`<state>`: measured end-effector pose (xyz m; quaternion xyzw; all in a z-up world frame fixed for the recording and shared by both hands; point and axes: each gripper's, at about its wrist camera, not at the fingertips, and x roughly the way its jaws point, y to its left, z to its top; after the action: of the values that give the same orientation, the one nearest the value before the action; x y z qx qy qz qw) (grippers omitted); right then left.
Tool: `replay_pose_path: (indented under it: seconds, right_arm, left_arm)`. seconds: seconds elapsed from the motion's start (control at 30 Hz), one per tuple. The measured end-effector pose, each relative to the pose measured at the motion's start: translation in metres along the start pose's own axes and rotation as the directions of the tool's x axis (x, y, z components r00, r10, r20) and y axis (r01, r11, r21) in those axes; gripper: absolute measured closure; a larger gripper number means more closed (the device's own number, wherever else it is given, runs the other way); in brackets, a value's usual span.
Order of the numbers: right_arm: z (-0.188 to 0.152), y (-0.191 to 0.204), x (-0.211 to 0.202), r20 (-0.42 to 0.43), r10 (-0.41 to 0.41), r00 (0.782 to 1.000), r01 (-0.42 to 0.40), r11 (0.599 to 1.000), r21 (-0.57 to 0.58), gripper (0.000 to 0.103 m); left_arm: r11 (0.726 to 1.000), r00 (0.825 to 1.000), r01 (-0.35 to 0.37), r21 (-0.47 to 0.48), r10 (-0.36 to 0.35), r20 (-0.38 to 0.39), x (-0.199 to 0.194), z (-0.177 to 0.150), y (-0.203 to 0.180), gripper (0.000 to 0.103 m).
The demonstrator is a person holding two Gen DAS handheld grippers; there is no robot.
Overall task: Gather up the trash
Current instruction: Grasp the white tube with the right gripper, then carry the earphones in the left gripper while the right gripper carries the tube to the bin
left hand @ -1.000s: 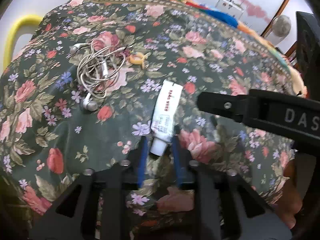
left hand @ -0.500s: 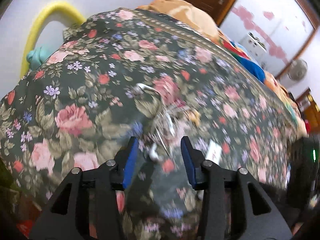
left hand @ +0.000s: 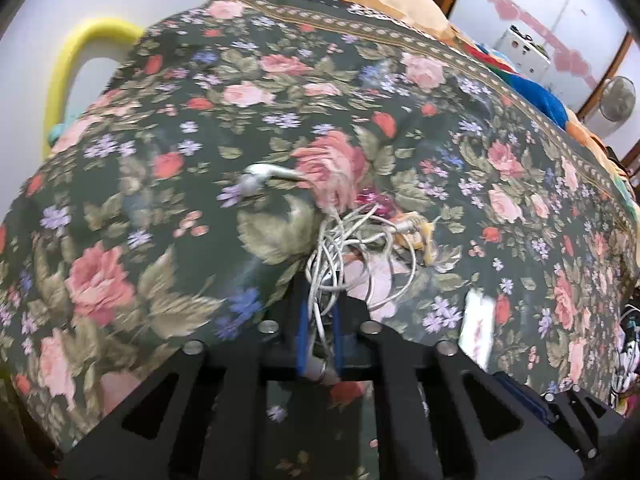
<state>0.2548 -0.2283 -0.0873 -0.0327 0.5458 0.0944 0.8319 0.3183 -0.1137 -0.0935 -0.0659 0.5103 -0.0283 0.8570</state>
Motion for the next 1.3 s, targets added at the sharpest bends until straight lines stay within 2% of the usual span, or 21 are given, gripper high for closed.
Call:
replay_pose_path:
  seconds: [0.03, 0.07, 0.2, 0.5, 0.63, 0.83, 0.97, 1.3]
  right_arm:
    - [0.0, -0.001, 0.0, 0.004, -0.002, 1.0, 0.002, 1.0, 0.004, 0.079]
    - [0.001, -0.006, 0.0, 0.005, 0.017, 1.0, -0.017, 1.0, 0.021, 0.081]
    - [0.0, -0.013, -0.002, 0.005, 0.064, 0.998, -0.064, 0.996, 0.067, 0.081]
    - [-0.012, -0.04, -0.011, -0.004, 0.2, 0.98, -0.195, 0.961, 0.194, 0.082]
    - [-0.019, -0.049, -0.02, 0.019, 0.223, 0.975, -0.221, 0.947, 0.235, 0.082]
    - [-0.021, -0.048, -0.045, 0.086, 0.185, 0.979, -0.199, 0.962, 0.187, 0.082]
    - [-0.026, -0.04, -0.068, 0.128, 0.199, 0.972, -0.218, 0.963, 0.156, 0.082]
    - [-0.045, 0.008, -0.124, 0.2, 0.215, 0.956, -0.227, 0.973, 0.042, 0.082]
  left_arm:
    - [1.0, 1.0, -0.002, -0.005, 0.002, -0.001, -0.002, -0.004, 0.003, 0.097]
    - [1.0, 1.0, -0.002, -0.013, 0.002, 0.0, -0.005, -0.009, 0.006, 0.097]
    - [1.0, 1.0, -0.025, 0.006, 0.025, -0.006, -0.023, -0.037, 0.015, 0.097]
    - [0.997, 0.998, 0.059, -0.046, -0.058, 0.023, -0.077, -0.075, 0.031, 0.098]
    - [0.997, 0.996, 0.072, -0.037, -0.07, 0.055, -0.096, -0.08, 0.027, 0.098]
    - [0.996, 0.991, 0.082, -0.021, -0.08, 0.107, -0.132, -0.087, 0.028, 0.098]
    - [0.996, 0.987, 0.085, -0.012, -0.082, 0.141, -0.159, -0.094, 0.035, 0.098]
    - [0.998, 0.976, 0.064, -0.02, -0.059, 0.21, -0.217, -0.125, 0.064, 0.098]
